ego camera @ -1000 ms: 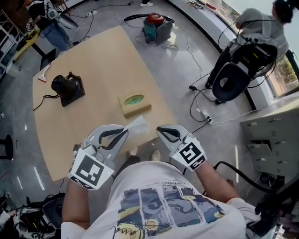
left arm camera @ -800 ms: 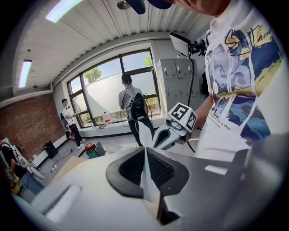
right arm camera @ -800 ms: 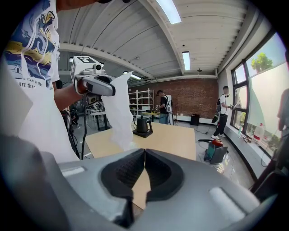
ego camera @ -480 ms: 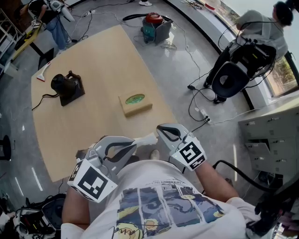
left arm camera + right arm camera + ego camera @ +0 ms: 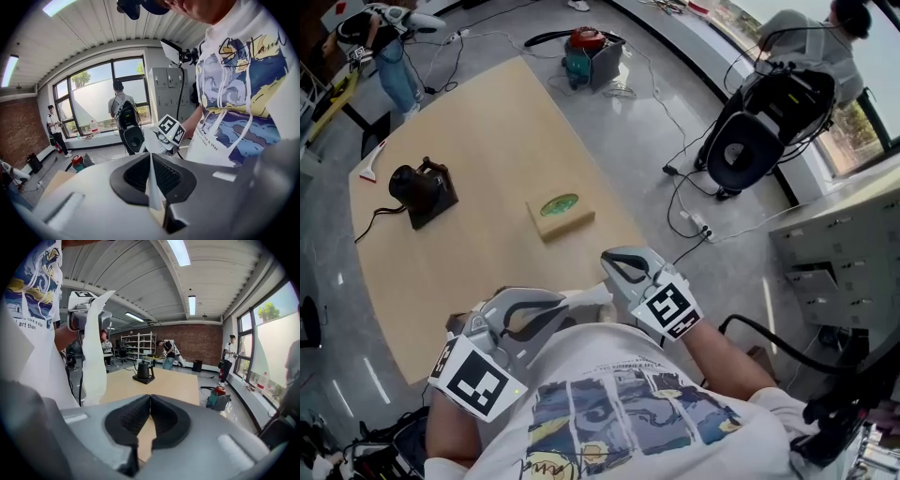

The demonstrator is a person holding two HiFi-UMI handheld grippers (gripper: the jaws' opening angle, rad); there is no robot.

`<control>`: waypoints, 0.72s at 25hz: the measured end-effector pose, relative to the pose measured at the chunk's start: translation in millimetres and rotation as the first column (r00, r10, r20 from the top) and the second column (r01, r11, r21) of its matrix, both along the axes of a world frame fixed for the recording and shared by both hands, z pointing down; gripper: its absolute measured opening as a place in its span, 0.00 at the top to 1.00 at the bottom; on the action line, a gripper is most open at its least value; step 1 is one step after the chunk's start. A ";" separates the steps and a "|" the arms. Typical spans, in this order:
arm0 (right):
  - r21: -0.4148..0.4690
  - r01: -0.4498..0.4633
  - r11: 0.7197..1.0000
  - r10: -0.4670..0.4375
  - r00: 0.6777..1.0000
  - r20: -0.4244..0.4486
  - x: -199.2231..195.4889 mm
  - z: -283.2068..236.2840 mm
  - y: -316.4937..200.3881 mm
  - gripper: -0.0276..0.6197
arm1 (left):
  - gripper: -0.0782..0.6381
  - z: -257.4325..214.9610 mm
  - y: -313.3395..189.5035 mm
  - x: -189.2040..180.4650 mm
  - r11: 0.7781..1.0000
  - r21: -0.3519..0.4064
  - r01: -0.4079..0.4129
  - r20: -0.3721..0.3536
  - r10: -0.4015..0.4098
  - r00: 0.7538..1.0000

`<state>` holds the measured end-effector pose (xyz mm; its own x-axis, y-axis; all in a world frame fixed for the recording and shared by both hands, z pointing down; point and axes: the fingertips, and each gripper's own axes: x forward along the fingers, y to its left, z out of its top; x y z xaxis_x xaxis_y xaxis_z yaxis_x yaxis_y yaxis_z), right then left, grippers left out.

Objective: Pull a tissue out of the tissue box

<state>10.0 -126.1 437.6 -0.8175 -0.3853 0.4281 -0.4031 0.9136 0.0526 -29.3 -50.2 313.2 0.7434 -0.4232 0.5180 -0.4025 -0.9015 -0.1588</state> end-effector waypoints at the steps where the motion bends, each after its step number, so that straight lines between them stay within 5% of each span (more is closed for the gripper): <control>1: 0.002 0.000 1.000 0.000 1.000 0.000 -2.8 0.9 -0.5 0.95 | 0.88 0.0 -0.2 -1.8 1.000 0.005 -0.003 -0.001 0.003 1.000; 18: -0.012 -0.022 1.000 0.021 0.999 -0.037 -32.4 4.5 -6.6 0.95 | 0.88 -1.6 -10.4 -24.6 0.997 0.039 -0.070 -0.038 0.071 0.997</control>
